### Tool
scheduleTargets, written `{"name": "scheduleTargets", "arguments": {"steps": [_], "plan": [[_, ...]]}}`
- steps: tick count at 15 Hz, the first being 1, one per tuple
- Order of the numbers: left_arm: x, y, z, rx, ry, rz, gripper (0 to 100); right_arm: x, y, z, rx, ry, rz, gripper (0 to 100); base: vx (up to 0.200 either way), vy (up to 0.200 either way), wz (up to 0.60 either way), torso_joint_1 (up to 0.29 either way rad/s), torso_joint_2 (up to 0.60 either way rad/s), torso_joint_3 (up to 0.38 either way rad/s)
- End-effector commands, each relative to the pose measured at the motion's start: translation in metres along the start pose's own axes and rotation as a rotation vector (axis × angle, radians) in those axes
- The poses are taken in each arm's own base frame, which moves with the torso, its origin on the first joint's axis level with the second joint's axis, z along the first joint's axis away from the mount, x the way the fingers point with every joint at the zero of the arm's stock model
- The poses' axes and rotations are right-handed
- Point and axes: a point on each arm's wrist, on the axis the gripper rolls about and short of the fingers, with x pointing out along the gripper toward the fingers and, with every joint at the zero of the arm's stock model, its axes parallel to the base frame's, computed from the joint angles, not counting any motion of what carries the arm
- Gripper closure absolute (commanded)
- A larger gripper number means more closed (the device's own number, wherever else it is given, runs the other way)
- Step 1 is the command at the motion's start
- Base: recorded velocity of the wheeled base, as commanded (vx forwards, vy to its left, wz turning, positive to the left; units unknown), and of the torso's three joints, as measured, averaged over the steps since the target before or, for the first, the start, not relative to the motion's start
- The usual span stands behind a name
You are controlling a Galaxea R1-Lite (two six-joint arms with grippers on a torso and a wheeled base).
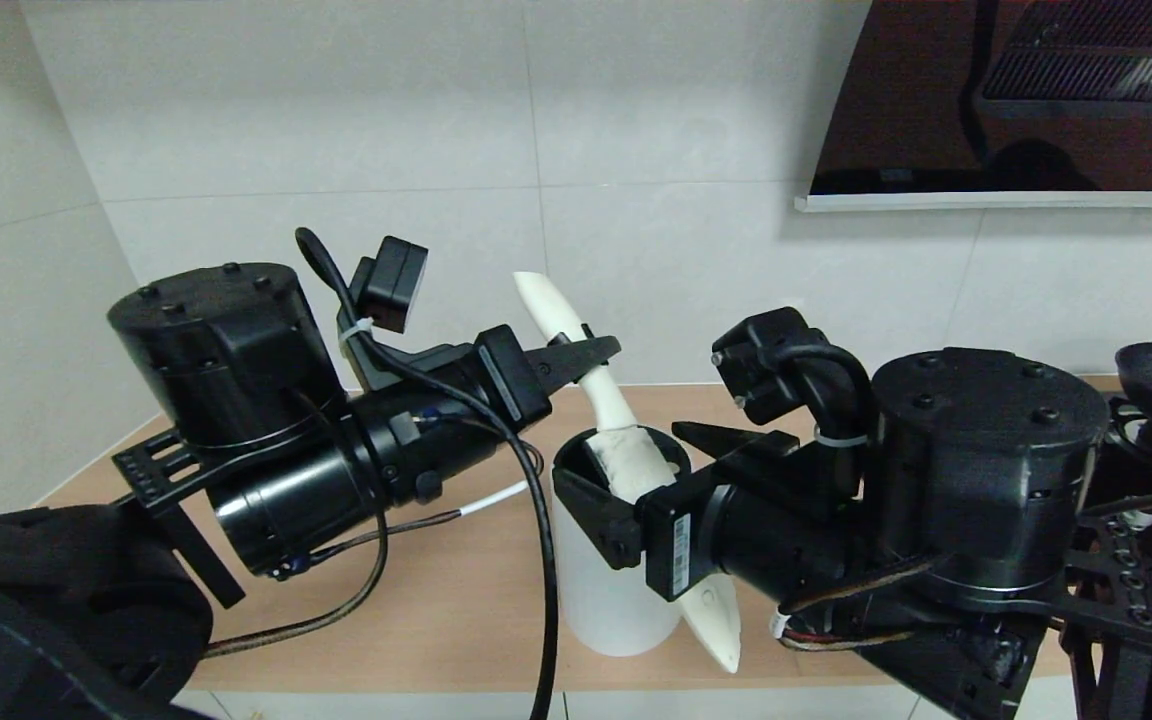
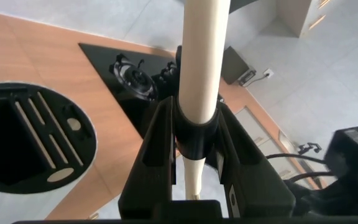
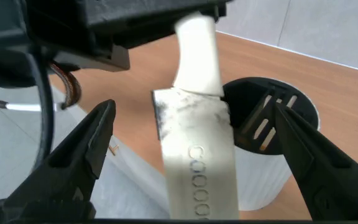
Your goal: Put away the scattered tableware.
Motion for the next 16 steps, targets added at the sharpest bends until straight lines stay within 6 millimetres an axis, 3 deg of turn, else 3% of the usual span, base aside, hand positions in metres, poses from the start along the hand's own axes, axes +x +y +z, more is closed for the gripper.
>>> {"name": "scheduleTargets", "arguments": {"steps": [1,2,3,5,7,8,10,12,15,16], "plan": [[-0.005,-0.01,0.009,0.009,-0.029,-0.018,100,-0.007,-0.005,0.01,0.008,-0.03,-0.008,0,0.0,0.0,0.0,0.0,0.0,0.0],[-0.01,-0.021,0.023,0.012,-0.06,0.006,100,-0.018,-0.017,0.026,0.024,-0.081,-0.034,0,0.0,0.0,0.0,0.0,0.0,0.0],[-0.012,-0.025,0.028,0.014,-0.073,0.018,100,-0.021,-0.02,0.03,0.028,-0.094,-0.041,0,0.0,0.0,0.0,0.0,0.0,0.0],[-0.029,-0.061,0.071,0.029,-0.197,0.131,100,-0.035,-0.049,0.054,0.046,-0.176,-0.128,0,0.0,0.0,0.0,0.0,0.0,0.0],[-0.024,-0.081,0.091,0.129,-0.265,0.24,100,-0.044,-0.073,0.066,0.05,-0.212,-0.211,0,0.0,0.0,0.0,0.0,0.0,0.0],[-0.017,-0.085,0.089,0.196,-0.261,0.293,100,-0.046,-0.082,0.07,0.052,-0.225,-0.246,0,0.0,0.0,0.0,0.0,0.0,0.0],[-0.008,-0.075,0.068,0.282,-0.245,0.417,100,-0.046,-0.091,0.071,0.049,-0.226,-0.271,0,0.0,0.0,0.0,0.0,0.0,0.0],[0.001,-0.071,0.051,0.385,-0.301,0.506,100,-0.042,-0.092,0.066,0.046,-0.205,-0.265,0,0.0,0.0,0.0,0.0,0.0,0.0],[0.015,-0.065,0.017,0.565,-0.332,0.52,100,-0.031,-0.099,0.057,0.027,-0.166,-0.289,0,0.0,0.0,0.0,0.0,0.0,0.0],[0.016,-0.064,0.014,0.585,-0.339,0.517,100,-0.03,-0.1,0.056,0.024,-0.162,-0.295,0,0.0,0.0,0.0,0.0,0.0,0.0]]}}
